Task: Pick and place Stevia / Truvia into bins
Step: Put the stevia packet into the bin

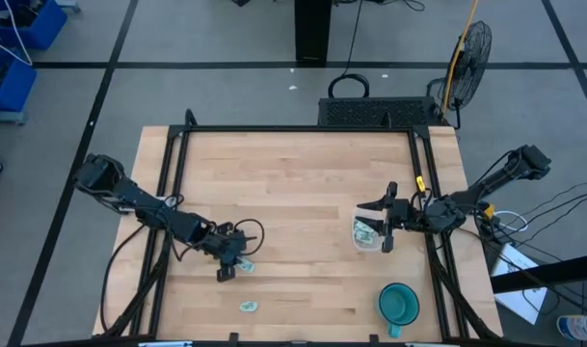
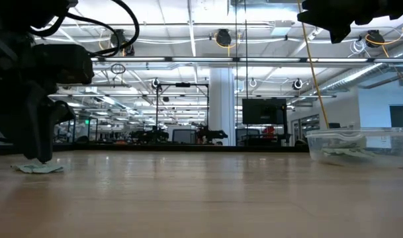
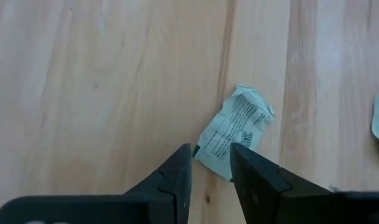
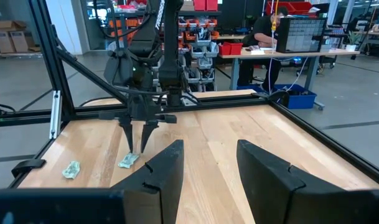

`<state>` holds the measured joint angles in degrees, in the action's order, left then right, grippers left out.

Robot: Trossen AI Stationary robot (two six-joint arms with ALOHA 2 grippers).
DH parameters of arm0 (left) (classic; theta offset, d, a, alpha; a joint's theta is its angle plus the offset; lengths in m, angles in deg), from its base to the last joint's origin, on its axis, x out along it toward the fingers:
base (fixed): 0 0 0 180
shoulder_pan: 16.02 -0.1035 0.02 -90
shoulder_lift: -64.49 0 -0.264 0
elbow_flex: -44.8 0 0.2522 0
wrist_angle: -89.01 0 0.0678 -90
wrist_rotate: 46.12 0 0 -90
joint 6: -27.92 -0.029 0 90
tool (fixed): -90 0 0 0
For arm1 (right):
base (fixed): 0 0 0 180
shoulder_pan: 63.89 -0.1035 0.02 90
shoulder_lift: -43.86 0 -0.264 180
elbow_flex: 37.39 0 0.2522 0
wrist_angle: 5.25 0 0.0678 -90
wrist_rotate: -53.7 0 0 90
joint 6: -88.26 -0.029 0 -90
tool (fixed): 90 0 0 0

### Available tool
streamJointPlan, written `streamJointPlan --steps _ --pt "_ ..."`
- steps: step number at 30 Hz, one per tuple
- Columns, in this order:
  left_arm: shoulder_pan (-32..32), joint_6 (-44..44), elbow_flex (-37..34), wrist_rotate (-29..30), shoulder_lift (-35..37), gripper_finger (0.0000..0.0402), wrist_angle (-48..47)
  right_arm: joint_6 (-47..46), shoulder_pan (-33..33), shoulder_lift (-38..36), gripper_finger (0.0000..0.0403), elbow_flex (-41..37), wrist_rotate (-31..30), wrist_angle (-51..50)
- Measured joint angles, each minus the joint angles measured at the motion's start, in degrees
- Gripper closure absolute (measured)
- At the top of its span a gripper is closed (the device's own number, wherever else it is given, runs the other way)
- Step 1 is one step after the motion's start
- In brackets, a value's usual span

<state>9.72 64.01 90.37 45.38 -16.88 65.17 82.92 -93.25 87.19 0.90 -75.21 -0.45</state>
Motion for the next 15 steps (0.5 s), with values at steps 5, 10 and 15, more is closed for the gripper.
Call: streamJointPlan --steps 5,10,15 --pt "0.0 0.0 0.0 0.2 -0.7 0.0293 -0.1 0.0 0.0 0.0 0.0261 0.0 0.0 0.0" --pt "-0.2 0.2 0.2 0.3 -2.8 0.0334 0.0 0.0 0.0 0.0 0.0261 0.0 0.0 0.0" --pt "-0.2 -0.5 0.3 0.4 -4.1 0.0380 0.4 0.0 0.0 0.0 0.0261 0.0 0.0 0.2"
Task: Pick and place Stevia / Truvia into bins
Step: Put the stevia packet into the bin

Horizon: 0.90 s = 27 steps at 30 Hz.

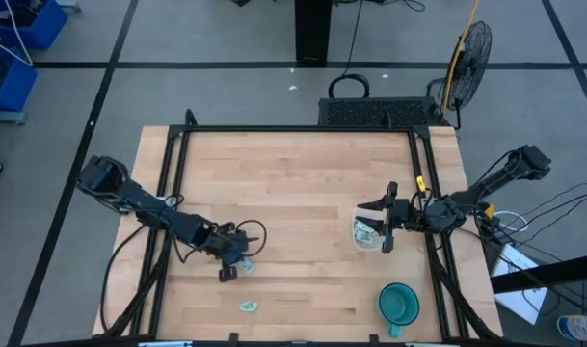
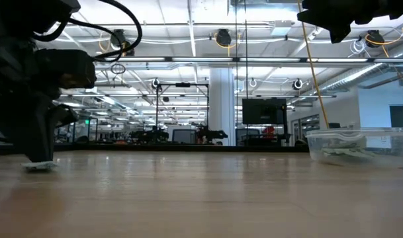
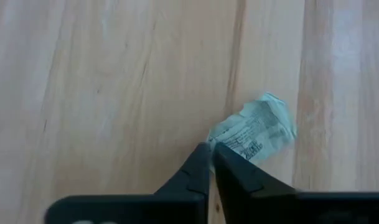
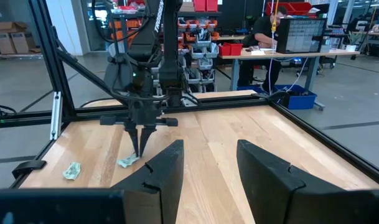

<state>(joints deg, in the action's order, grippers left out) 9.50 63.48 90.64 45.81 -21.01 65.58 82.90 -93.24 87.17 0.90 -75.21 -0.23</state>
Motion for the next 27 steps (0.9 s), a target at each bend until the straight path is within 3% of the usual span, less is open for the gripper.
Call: streamJointPlan --steps 8,18,23,27 --pt "-0.6 -4.0 1.6 0.2 1.3 0.0398 2.0 0.0 0.0 0.0 0.0261 0.0 0.0 0.2" --pt "-7.8 -19.4 13.5 7.5 1.8 0.0397 4.6 0.0 0.0 0.0 0.0261 0.0 0.0 2.7" --pt "-13.7 -29.8 18.9 5.6 -0.9 0.0399 10.6 0.0 0.0 0.0 0.0261 0.0 0.0 2.8" --pt "-17.7 -36.6 25.0 1.3 -8.2 0.0394 18.8 0.0 0.0 0.0 0.0261 0.0 -0.2 3.1"
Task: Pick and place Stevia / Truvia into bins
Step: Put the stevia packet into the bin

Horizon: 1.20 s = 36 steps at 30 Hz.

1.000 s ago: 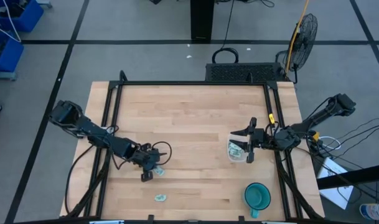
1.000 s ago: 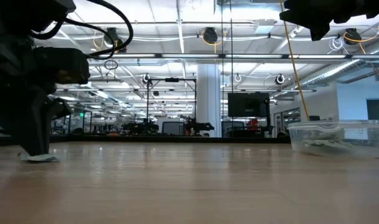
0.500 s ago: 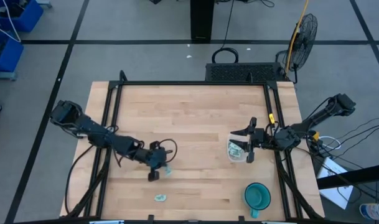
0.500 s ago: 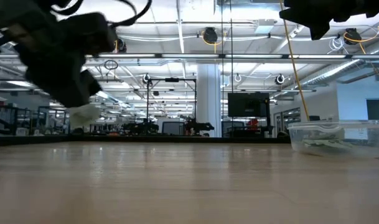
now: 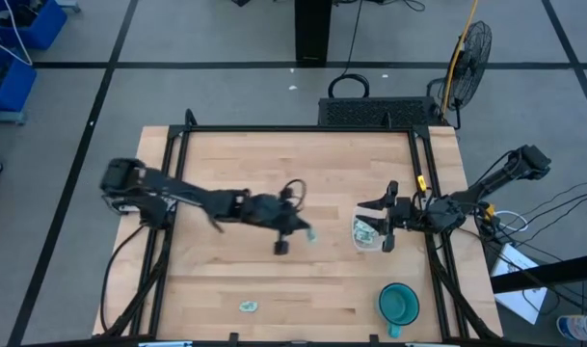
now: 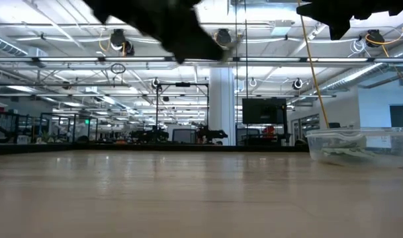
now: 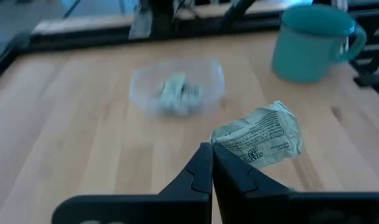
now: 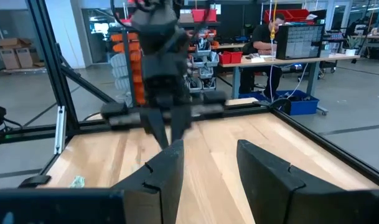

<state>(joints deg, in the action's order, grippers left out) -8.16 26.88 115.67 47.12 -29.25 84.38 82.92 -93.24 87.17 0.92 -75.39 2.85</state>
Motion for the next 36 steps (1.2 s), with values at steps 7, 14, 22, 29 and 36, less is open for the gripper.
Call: streamJointPlan --steps 7,14,22,29,36 --pt "-4.5 -4.7 19.3 -5.5 -20.0 0.0398 3.2 0.2 0.8 0.0 0.0261 0.0 -0.1 1.1" --pt "-6.3 -6.0 39.9 -7.7 -37.3 0.0383 -0.5 0.1 1.6 0.0 0.0261 0.0 -0.1 0.6" --pt "-7.1 -7.3 44.6 -6.4 -39.9 0.0381 -9.9 0.0 1.6 0.0 0.0261 0.0 0.0 0.1" --pt "-7.1 -7.2 44.6 -6.3 -39.8 0.0374 -7.4 0.0 1.6 0.0 0.0261 0.0 0.1 0.1" --pt "-7.0 -7.6 44.6 -6.3 -39.8 0.0282 -7.6 0.0 1.6 0.0 0.0261 0.0 0.1 0.1"
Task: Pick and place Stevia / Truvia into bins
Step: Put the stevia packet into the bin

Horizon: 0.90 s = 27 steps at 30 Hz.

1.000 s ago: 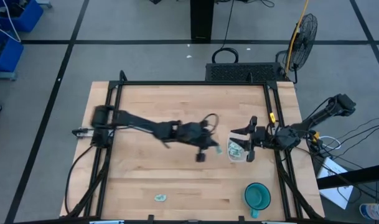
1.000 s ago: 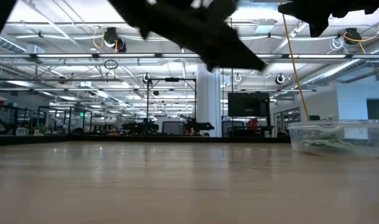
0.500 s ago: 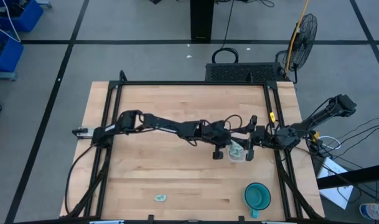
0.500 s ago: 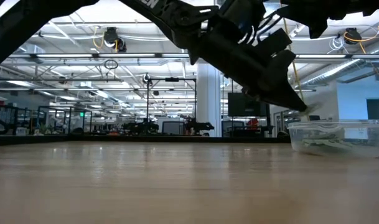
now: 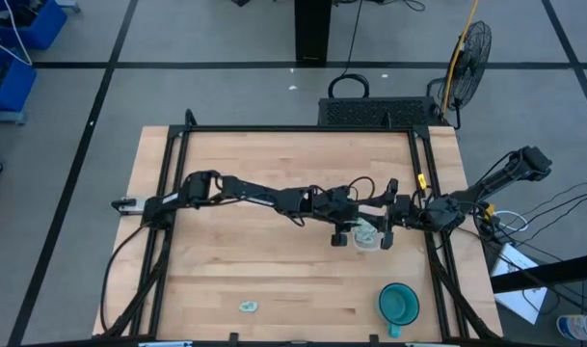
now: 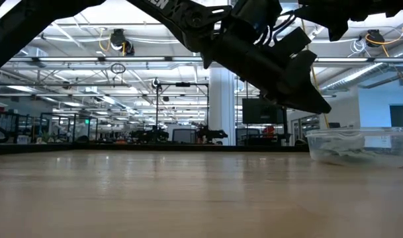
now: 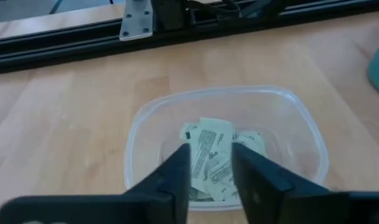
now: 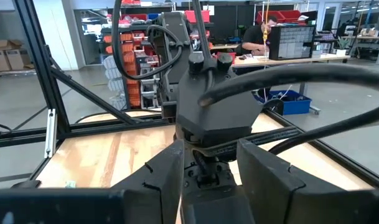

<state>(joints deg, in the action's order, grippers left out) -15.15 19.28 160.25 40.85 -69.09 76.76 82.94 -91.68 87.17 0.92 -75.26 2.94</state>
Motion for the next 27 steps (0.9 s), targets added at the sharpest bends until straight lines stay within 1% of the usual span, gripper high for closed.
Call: streamJointPlan --steps 3,5,8,10,13,17,19,22,24,27 --pt "0.4 -0.4 0.0 0.0 0.2 0.0244 -0.1 0.0 0.0 0.0 0.0261 0.0 0.0 0.0" --pt "0.7 -0.4 0.0 -1.9 0.5 0.0229 0.6 0.0 0.0 0.0 0.0261 0.0 0.0 -0.1" --pt "1.5 -0.4 0.0 -6.0 1.9 0.0221 1.0 -0.1 0.0 0.0 0.0261 0.0 0.0 -0.6" --pt "2.0 -1.2 0.0 -7.9 3.6 0.0220 -1.5 -1.1 0.0 0.0 0.0261 0.0 0.1 -1.4" --pt "2.9 -4.2 0.0 -9.0 6.7 0.0220 -9.3 -2.2 0.0 0.4 0.0261 0.0 0.2 -1.8" --pt "4.0 -7.2 0.0 -8.4 13.1 0.0220 -21.6 -2.6 0.0 1.4 0.0261 -0.1 0.2 -1.6" --pt "4.5 -8.3 0.0 -7.7 16.3 0.0220 -29.4 -2.6 0.0 2.1 0.0261 -0.1 0.1 -1.3" --pt "5.0 -9.3 0.0 -5.5 21.7 0.0220 -40.5 -2.7 0.0 3.6 0.0261 -0.1 0.1 0.8" --pt "5.2 -9.2 0.0 -2.6 25.6 0.0220 -47.4 -3.7 0.0 5.1 0.0261 0.0 0.2 2.6" --pt "5.3 -4.1 0.0 2.0 31.9 0.0220 -57.1 -4.7 0.0 8.1 0.0261 -0.1 0.2 6.9"
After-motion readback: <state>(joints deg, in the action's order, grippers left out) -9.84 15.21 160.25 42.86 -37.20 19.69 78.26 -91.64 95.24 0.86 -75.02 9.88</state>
